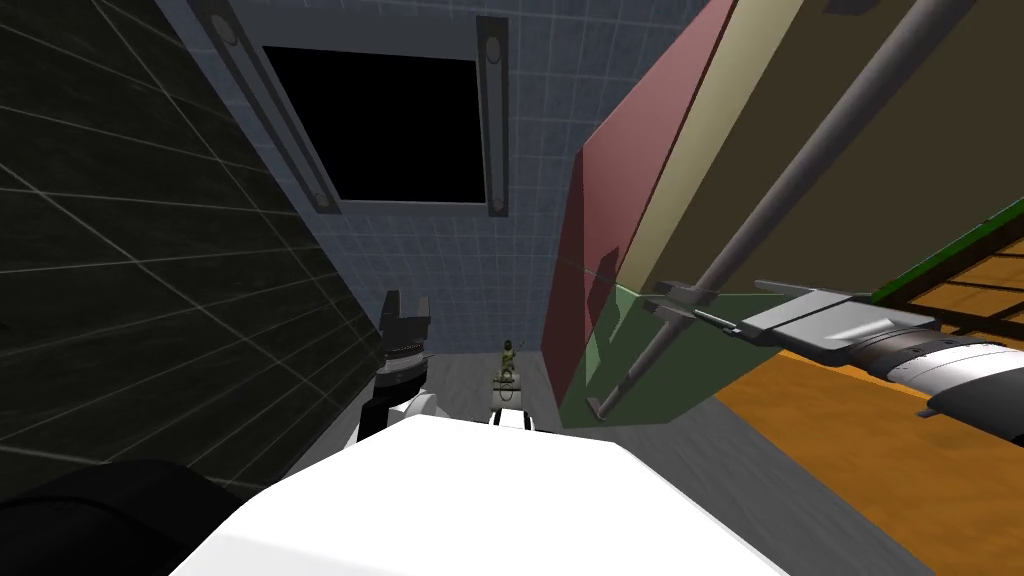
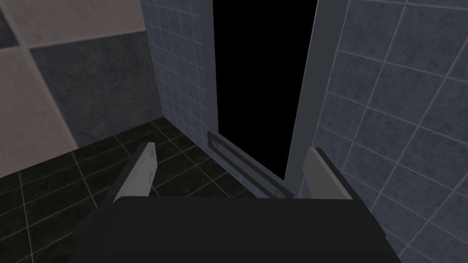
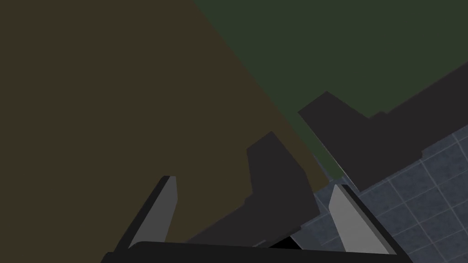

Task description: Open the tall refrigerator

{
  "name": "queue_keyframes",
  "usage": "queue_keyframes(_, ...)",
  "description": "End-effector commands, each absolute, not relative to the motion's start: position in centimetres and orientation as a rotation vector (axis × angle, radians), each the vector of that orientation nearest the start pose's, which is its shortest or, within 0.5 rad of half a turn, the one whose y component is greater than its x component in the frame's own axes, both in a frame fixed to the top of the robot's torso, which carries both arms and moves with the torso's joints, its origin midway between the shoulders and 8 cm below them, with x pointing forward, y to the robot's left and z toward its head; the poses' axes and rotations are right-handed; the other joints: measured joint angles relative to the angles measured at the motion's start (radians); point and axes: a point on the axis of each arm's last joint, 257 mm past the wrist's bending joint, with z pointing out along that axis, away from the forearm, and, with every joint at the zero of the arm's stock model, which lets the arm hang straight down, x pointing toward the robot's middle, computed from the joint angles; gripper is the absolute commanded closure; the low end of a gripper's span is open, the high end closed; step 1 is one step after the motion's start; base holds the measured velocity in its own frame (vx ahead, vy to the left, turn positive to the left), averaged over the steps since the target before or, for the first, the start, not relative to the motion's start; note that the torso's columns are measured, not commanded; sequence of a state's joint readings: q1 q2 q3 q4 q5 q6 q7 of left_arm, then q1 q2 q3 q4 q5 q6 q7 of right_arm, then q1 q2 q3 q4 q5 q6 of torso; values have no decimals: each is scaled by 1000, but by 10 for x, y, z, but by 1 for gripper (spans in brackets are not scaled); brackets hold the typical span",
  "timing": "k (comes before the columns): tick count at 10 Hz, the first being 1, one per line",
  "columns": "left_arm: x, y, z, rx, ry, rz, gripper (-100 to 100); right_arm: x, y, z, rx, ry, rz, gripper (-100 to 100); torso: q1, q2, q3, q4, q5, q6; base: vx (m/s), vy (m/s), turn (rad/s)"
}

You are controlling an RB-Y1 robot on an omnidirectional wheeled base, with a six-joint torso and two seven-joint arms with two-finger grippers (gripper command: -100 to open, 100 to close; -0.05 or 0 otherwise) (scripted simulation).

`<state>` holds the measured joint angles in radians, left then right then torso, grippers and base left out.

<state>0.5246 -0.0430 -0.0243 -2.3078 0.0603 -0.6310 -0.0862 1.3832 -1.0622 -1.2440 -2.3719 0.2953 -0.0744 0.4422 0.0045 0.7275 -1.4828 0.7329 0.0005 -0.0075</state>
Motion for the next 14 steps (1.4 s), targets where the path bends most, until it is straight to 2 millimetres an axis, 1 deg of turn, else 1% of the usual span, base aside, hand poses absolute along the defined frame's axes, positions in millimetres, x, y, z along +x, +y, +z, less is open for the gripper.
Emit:
queue_keyframes(1, 311, 283, 52, -591, 460, -1293, 0, 327, -462, 95, -693, 1509, -630, -100, -6, 3, 1, 1, -1, 2, 98, 13, -24)
queue_keyframes(2, 311, 283, 52, -591, 460, -1293, 0, 327, -462, 93, -695, 1508, -628, -100, -10, 5, 3, 3, -3, 6, 67, 8, -5)
queue_keyframes(3, 311, 283, 52, -591, 460, -1293, 0, 327, -462, 93, -695, 1508, -628, 100, -9, 11, 7, 5, -3, 7, 9, 10, -3)
queue_keyframes(4, 311, 283, 52, -591, 460, -1293, 0, 329, -443, 92, -726, 1493, -591, 100, -8, 14, 8, 7, 0, 7, -93, -67, 16)
queue_keyframes(5, 311, 283, 52, -590, 460, -1293, 0, 331, -429, 94, -751, 1475, -564, 100, -9, 19, 10, 11, 3, 8, -235, -264, 42)
queue_keyframes(6, 312, 283, 52, -590, 460, -1293, 0, 332, -414, 96, -775, 1457, -537, 100, -15, 26, 15, 13, 0, 10, -269, -290, 65)
queue_keyframes(8, 312, 283, 52, -590, 460, -1293, 0, 333, -384, 98, -824, 1420, -484, 100, -13, 21, 11, 13, 1, 12, -231, -292, 5)
queue_keyframes(9, 312, 283, 52, -590, 460, -1293, 0, 333, -384, 98, -824, 1420, -484, 100, -12, 15, 7, 11, 1, 11, -210, -223, 9)
queue_keyframes(12, 312, 283, 52, -590, 460, -1293, 0, 330, -340, 102, -898, 1363, -406, 100, -5, 9, 3, 9, 3, 8, -238, -232, 10)
queue_keyframes(14, 312, 283, 52, -590, 460, -1293, 0, 325, -311, 104, -947, 1324, -355, 100, -8, 14, 6, 11, 3, 9, -240, -319, 36)
